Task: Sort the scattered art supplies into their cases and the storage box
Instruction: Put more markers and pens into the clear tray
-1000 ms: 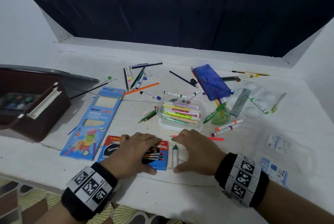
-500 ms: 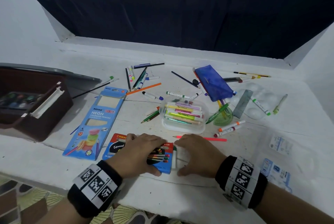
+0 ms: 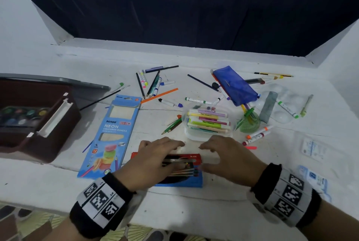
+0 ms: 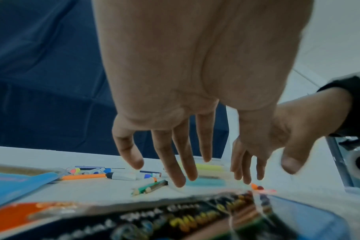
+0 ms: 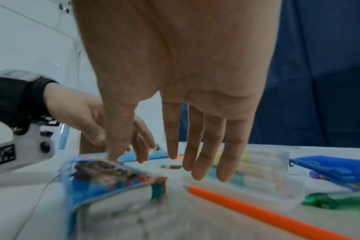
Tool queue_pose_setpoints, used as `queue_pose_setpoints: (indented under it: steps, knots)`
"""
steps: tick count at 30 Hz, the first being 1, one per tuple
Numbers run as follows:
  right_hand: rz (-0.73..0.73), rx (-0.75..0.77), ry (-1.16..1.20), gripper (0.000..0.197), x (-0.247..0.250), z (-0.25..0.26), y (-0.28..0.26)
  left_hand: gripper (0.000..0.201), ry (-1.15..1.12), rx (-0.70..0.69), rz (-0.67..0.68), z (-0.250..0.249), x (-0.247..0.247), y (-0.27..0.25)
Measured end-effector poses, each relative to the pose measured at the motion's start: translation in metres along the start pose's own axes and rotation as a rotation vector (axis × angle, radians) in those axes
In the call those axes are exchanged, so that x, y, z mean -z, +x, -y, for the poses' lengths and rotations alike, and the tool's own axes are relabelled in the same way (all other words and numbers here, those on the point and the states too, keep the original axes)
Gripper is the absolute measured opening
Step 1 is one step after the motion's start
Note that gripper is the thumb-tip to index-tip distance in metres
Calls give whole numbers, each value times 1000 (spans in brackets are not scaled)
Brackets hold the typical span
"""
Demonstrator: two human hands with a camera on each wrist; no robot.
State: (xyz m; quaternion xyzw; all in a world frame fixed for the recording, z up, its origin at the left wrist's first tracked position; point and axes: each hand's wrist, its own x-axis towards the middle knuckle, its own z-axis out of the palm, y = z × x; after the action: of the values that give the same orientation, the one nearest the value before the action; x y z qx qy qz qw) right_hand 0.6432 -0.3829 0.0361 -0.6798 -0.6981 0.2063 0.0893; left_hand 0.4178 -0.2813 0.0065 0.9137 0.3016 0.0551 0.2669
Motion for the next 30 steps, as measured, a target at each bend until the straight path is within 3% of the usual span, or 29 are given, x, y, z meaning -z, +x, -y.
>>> queue_pose_setpoints:
  steps: [5, 10, 14, 19, 25, 30]
  knots:
    - [-313, 69, 135, 7, 17, 11, 18, 34, -75, -18, -186, 22, 35, 3]
    - [-429, 144, 76, 1, 40, 13, 40, 33, 32, 45, -202, 48, 64, 25]
    - [-332, 167, -2, 5, 64, 7, 66, 31, 128, 138, -115, 59, 77, 52]
    - [-85, 221, -137, 14, 85, -3, 121, 35, 273, 170, 81, 58, 76, 87]
    - [133, 255, -254, 21, 95, -19, 192, 31, 404, 167, 150, 55, 61, 124]
    - [255, 312, -288, 22, 85, -25, 236, 25, 338, 155, 193, 61, 61, 138]
